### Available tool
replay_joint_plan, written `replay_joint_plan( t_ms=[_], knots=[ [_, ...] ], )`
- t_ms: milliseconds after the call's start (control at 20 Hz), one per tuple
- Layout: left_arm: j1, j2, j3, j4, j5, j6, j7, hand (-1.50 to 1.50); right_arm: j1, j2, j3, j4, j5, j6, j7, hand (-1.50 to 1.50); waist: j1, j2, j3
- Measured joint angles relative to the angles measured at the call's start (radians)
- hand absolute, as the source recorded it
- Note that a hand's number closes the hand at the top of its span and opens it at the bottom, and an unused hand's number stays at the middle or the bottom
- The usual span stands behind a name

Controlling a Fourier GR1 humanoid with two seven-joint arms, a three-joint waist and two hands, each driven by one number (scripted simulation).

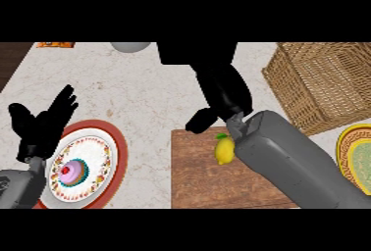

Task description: Pick the lemon from the cutting board and place it in the basket

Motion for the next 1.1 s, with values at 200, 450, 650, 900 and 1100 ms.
replay_joint_plan(
  t_ms=[200, 450, 650, 900, 1100],
  knots=[
    [-0.001, 0.014, 0.017, 0.007, 0.008, -0.015, 0.002, 0.00, -0.147, -0.046, -0.034, -0.005, 0.011, 0.178, 0.244, -1.50, -0.004, 0.000, 0.001],
    [-0.016, 0.003, 0.017, 0.017, -0.001, -0.014, -0.001, 0.00, -0.260, -0.068, -0.117, -0.007, -0.132, 0.388, 0.379, -1.50, -0.004, 0.005, 0.003],
    [0.000, 0.009, 0.030, 0.006, 0.006, -0.022, 0.004, 0.00, -0.263, -0.104, -0.184, -0.031, -0.285, 0.483, 0.401, -1.50, -0.007, 0.006, 0.005],
    [0.010, -0.003, 0.032, -0.013, -0.007, -0.007, 0.009, 0.00, -0.207, -0.168, -0.242, -0.154, -0.448, 0.523, 0.443, -1.50, -0.016, 0.005, 0.006],
    [0.015, 0.000, 0.043, -0.030, -0.008, -0.014, 0.023, 0.00, -0.111, -0.236, -0.285, -0.303, -0.523, 0.522, 0.461, -1.50, -0.015, 0.007, 0.006]
  ],
)
